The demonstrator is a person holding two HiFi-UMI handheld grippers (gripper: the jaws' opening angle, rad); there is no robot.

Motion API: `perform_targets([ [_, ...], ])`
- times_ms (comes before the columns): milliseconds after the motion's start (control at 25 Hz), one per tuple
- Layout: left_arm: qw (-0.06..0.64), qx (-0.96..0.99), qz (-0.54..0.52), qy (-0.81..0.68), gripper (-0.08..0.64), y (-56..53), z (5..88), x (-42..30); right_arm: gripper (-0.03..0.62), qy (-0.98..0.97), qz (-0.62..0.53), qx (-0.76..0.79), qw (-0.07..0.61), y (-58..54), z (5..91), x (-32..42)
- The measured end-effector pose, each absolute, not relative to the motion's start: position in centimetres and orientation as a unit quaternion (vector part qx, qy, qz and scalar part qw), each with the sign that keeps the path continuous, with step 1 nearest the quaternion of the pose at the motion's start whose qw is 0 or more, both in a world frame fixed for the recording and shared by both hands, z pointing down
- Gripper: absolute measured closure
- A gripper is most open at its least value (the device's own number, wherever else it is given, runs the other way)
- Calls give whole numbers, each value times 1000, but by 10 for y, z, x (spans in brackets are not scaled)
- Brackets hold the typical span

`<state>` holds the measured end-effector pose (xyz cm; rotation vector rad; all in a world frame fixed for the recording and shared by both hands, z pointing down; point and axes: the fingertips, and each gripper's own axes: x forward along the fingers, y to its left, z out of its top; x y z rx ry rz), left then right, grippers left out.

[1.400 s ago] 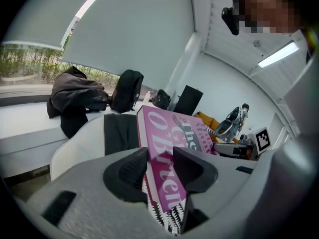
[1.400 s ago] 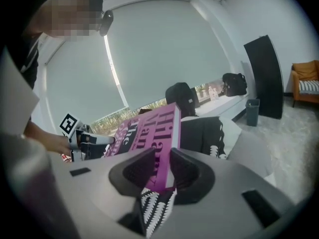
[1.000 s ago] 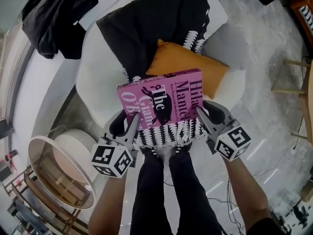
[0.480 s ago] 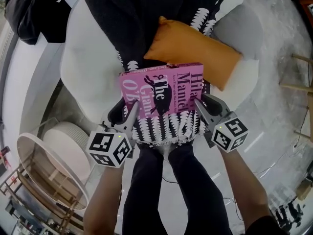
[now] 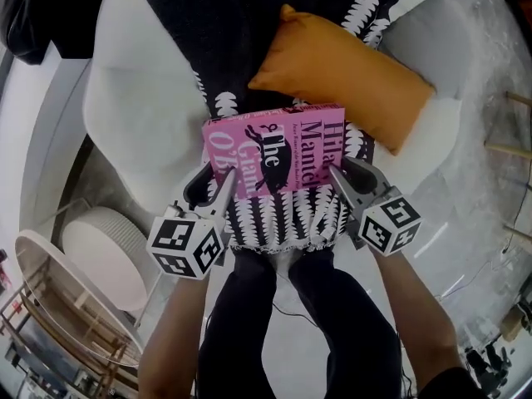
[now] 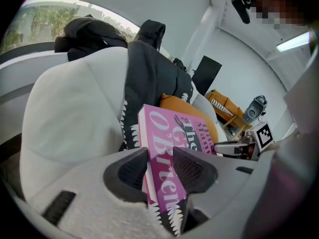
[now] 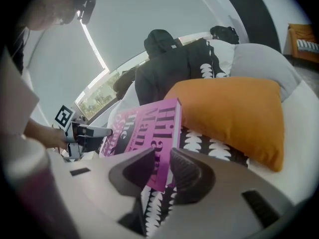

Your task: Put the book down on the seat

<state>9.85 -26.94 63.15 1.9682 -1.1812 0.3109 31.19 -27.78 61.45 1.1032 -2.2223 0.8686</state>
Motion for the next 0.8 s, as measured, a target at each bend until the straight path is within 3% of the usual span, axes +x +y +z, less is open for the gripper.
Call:
perform_targets([
  [800,386,785,147,-462,383,-277,660,103,495,-814,311,402,280,-275,641,316],
])
